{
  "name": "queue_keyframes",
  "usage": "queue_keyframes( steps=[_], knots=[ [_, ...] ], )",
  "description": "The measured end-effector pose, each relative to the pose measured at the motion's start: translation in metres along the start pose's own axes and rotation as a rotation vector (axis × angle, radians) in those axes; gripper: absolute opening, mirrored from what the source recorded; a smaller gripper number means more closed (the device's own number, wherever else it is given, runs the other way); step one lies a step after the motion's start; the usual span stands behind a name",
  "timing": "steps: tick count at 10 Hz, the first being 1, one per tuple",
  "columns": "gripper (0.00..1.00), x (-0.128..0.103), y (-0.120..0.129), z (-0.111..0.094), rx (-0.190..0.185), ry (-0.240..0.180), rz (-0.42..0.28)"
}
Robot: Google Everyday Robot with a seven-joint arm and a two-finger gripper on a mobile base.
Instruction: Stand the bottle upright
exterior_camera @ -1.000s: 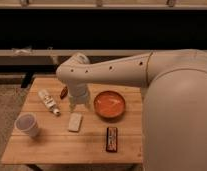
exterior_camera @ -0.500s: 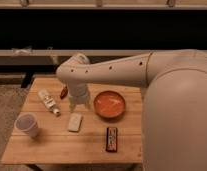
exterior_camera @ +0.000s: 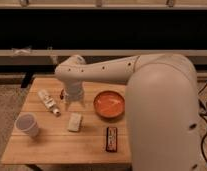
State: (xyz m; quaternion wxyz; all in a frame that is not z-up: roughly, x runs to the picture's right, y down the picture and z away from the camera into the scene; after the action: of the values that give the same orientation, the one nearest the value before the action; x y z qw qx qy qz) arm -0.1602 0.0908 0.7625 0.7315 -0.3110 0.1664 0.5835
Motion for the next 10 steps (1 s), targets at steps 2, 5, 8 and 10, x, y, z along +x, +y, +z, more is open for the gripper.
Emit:
queue_keyframes(
  steps=[2,5,8,10],
  knots=[
    [0.65,-0.026,0.028,0.019,-0.036,-0.019,-0.072],
    [0.65,-0.042,0.056,0.05,-0.08,-0.024,-0.16],
    [0.65,-0.032,0.079,0.071,-0.111,-0.007,-0.224],
    [0.65,-0.033,0.091,0.08,-0.12,-0.009,-0.249]
  ],
)
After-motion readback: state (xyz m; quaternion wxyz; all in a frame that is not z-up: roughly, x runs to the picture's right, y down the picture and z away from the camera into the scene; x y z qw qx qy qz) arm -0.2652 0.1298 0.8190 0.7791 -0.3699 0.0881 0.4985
